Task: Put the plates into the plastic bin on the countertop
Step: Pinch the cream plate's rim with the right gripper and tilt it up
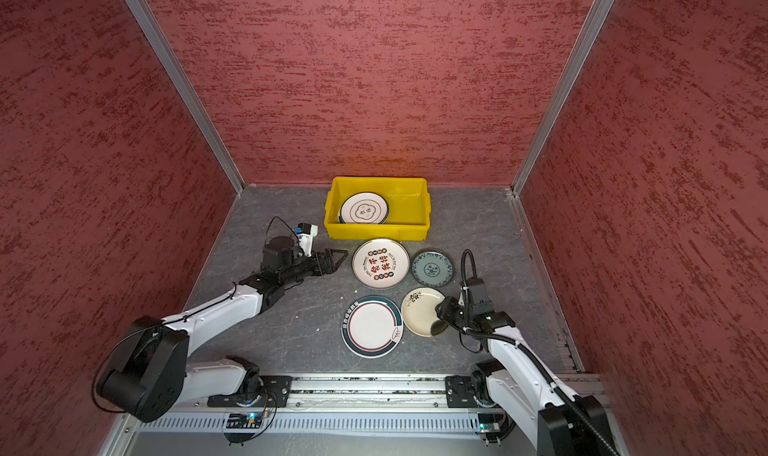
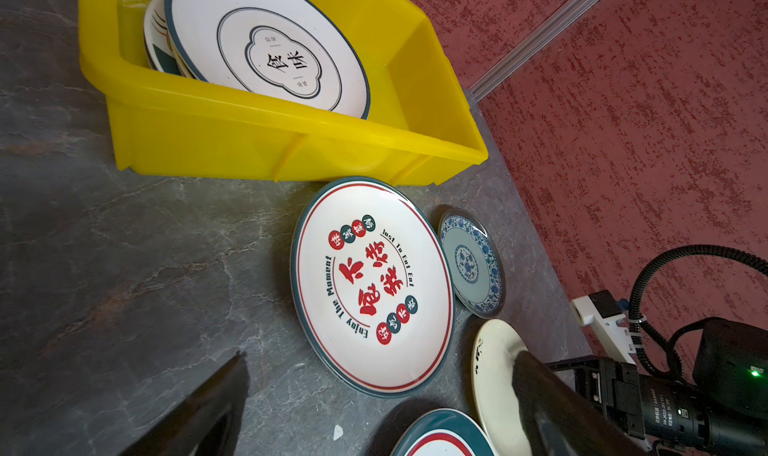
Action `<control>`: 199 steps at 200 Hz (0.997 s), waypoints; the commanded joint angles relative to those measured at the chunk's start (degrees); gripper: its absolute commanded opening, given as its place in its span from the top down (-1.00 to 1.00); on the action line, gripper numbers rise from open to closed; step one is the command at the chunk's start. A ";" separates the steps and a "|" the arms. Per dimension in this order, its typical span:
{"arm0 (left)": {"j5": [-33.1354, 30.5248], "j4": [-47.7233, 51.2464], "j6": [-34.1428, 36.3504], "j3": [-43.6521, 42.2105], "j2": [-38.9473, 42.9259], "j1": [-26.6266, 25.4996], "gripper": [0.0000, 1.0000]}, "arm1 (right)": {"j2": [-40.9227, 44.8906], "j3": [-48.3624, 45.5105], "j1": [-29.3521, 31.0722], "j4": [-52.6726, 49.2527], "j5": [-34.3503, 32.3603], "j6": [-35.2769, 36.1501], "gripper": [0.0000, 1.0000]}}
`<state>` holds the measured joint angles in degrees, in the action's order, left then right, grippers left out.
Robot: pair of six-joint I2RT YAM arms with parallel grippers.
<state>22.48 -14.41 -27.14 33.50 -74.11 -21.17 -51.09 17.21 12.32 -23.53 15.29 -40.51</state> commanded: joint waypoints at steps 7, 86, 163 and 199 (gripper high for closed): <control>0.66 -0.41 1.26 0.23 0.43 0.21 -0.99 | 0.46 -1.44 -0.33 2.52 0.71 -0.18 -0.08; 1.57 -0.86 1.25 -0.19 0.54 0.60 -0.99 | 2.22 -4.19 -0.34 5.68 -0.70 -2.39 0.12; 2.46 -1.68 1.22 -0.45 0.37 0.81 -0.99 | 2.97 -5.47 -0.45 6.76 -2.37 -4.18 0.33; 2.93 -1.75 1.24 -0.44 0.23 0.88 -0.99 | 2.99 -6.14 -0.41 7.76 -1.85 -4.88 0.40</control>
<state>24.45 -14.61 -26.87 33.50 -74.08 -20.58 -48.10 12.19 12.16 -16.21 14.70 -44.40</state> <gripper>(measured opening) 0.994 0.313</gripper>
